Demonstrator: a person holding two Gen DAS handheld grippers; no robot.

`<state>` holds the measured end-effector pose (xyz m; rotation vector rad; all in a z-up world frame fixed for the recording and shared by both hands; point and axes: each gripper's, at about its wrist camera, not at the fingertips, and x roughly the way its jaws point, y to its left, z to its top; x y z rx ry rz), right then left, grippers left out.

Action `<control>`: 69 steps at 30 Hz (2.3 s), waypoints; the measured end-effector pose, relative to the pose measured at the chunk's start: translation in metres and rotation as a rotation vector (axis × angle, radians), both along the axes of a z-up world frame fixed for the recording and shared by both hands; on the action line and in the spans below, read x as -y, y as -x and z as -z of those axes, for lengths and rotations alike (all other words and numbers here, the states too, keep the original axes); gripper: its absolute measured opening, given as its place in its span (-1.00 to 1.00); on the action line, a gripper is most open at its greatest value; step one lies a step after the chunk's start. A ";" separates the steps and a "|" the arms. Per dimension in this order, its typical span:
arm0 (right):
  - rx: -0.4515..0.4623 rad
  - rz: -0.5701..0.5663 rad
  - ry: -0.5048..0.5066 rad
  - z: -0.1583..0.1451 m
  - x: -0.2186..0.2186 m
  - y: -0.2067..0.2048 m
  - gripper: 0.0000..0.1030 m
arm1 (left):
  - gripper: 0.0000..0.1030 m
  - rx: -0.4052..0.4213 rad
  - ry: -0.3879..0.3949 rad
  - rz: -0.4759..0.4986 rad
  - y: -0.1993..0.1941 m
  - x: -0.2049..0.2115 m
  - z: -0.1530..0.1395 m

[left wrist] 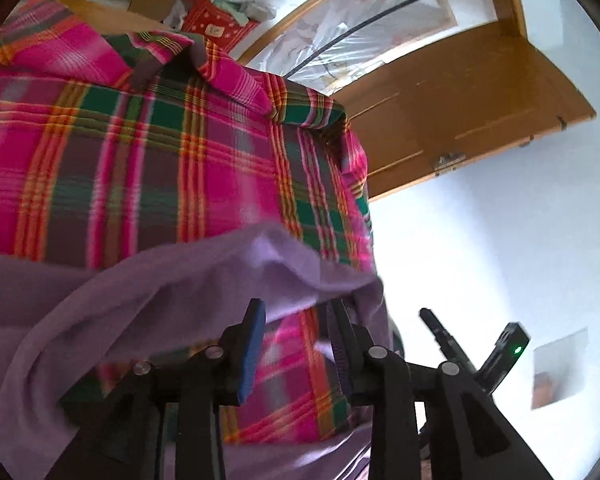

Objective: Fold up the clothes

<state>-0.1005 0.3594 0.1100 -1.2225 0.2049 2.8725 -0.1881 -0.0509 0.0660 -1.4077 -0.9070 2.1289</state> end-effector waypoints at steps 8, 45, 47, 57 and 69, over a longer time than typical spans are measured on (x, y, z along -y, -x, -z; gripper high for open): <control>-0.008 0.097 0.089 0.016 -0.042 -0.090 -0.40 | -0.34 -0.014 0.116 0.077 -0.084 0.010 0.006; 0.004 -0.289 0.263 0.072 0.077 -0.141 -0.78 | -0.25 -0.067 0.233 0.428 -0.208 -0.092 0.051; 0.027 -0.302 0.219 0.074 0.083 -0.142 -0.65 | -0.24 -0.073 0.238 0.422 -0.210 -0.092 0.051; -0.073 -0.091 0.210 0.059 0.000 -0.156 -0.48 | -0.24 -0.090 0.237 0.398 -0.217 -0.090 0.050; 0.054 -0.059 0.130 0.094 0.001 -0.088 -0.36 | -0.24 -0.102 0.258 0.374 -0.221 -0.093 0.049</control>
